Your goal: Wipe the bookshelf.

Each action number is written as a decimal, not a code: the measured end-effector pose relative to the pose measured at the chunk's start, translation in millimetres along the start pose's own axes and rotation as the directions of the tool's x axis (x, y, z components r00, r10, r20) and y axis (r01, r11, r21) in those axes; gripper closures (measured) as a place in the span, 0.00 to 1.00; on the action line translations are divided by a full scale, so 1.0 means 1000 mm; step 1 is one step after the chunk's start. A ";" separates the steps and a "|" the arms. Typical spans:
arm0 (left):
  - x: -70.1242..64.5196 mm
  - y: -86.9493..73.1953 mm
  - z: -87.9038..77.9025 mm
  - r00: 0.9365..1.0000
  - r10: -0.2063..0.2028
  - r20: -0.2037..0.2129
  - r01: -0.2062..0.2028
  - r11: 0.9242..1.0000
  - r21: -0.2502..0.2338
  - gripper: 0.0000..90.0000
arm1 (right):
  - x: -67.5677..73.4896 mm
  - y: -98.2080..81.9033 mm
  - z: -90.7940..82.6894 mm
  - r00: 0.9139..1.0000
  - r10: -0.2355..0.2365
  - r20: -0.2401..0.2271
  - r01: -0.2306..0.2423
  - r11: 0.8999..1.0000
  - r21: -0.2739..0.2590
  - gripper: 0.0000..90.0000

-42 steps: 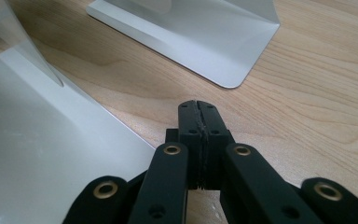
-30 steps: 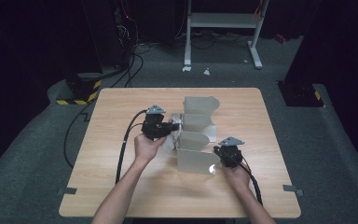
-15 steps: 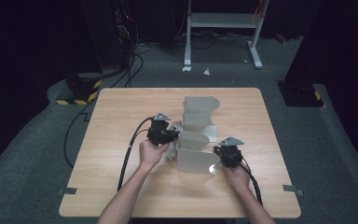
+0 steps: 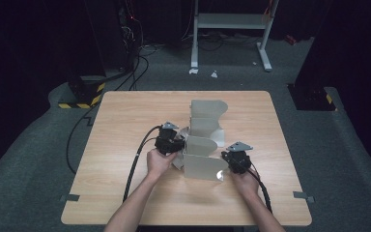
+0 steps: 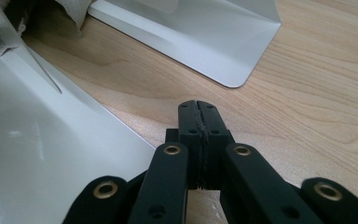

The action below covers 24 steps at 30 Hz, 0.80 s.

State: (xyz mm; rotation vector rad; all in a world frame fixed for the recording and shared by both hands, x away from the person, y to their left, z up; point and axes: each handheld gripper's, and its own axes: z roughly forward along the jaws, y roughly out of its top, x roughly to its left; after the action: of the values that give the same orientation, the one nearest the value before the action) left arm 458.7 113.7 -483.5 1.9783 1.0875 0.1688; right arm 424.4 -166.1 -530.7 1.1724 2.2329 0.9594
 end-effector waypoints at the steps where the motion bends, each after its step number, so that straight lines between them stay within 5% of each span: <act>1: 0.000 0.000 0.000 1.000 -0.003 0.002 0.003 1.000 -0.001 0.95 | 0.000 0.000 0.000 1.000 0.001 0.000 -0.001 1.000 0.000 1.00; 10: 0.002 -0.007 0.008 0.999 0.009 -0.042 -0.007 0.999 0.047 0.95 | 0.000 0.000 0.000 1.000 -0.002 0.002 0.002 1.000 0.000 1.00; 18: 0.006 -0.014 0.017 0.999 -0.016 -0.039 0.019 0.997 0.070 0.95 | 0.000 0.000 0.000 1.000 0.002 0.000 -0.002 1.000 0.000 1.00; 24: 0.001 -0.004 0.001 1.000 -0.002 -0.025 0.003 1.000 0.022 0.95 | 0.000 0.000 0.000 1.000 0.001 -0.001 -0.001 1.000 0.000 1.00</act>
State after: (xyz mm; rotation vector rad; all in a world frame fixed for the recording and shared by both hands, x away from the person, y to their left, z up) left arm 457.6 115.1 -487.1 1.9988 1.1125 0.1816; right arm 424.5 -166.1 -530.7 1.1730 2.2329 0.9604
